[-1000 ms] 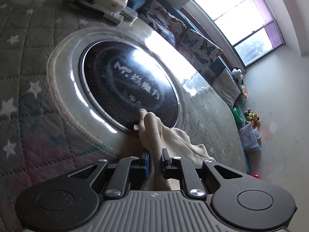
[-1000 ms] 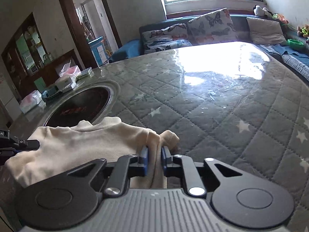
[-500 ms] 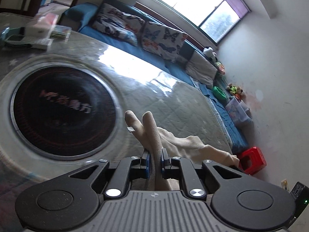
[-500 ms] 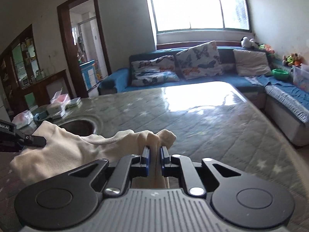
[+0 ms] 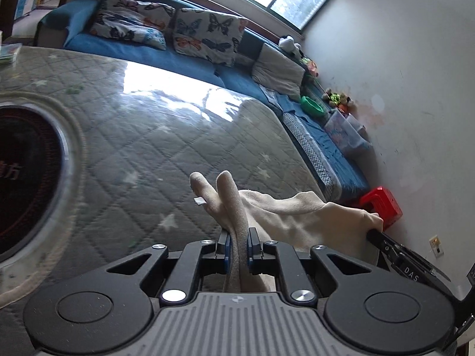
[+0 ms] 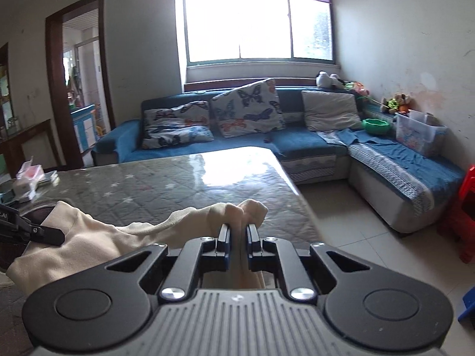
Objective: Fold clothes
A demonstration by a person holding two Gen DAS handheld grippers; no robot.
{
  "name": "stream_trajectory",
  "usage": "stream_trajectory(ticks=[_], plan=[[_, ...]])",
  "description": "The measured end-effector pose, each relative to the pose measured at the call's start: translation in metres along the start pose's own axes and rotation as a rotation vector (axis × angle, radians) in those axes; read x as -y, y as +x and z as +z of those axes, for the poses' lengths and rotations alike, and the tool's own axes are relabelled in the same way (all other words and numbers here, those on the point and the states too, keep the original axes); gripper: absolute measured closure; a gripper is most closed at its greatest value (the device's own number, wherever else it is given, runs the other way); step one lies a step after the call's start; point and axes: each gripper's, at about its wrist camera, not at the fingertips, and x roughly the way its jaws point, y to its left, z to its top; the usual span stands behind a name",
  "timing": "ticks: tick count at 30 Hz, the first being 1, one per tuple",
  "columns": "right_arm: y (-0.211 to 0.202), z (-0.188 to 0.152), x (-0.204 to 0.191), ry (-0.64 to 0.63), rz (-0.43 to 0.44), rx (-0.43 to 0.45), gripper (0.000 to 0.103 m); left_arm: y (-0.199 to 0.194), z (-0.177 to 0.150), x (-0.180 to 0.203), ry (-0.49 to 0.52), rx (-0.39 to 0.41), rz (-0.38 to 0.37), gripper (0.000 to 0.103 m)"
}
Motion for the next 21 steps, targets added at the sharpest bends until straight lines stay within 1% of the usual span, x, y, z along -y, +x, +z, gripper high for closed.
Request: stream_trajectory(ticks=[6,11,15,19,20,21], plan=[[0.008,-0.006,0.023,0.019,-0.045,-0.016,0.094,0.026,-0.005,0.012,0.035,-0.046,0.007,0.091],[0.019,-0.019,0.032,0.021,-0.076,-0.053,0.094,0.038,-0.015,0.012,0.065,-0.077,0.028,0.091],[0.030,-0.029,0.037,0.035,-0.093,-0.097,0.093,0.043,-0.019,0.005,0.066,-0.106,0.049,0.091],[0.040,-0.040,0.038,0.040,-0.111,-0.152,0.091,0.044,-0.019,-0.002,0.069,-0.127,0.065,0.086],[0.041,-0.041,0.037,0.032,-0.125,-0.154,0.091,0.043,-0.018,-0.002,0.075,-0.127,0.070,0.082],[0.042,-0.042,0.036,0.023,-0.140,-0.156,0.091,0.042,-0.018,-0.003,0.082,-0.122,0.079,0.082]])
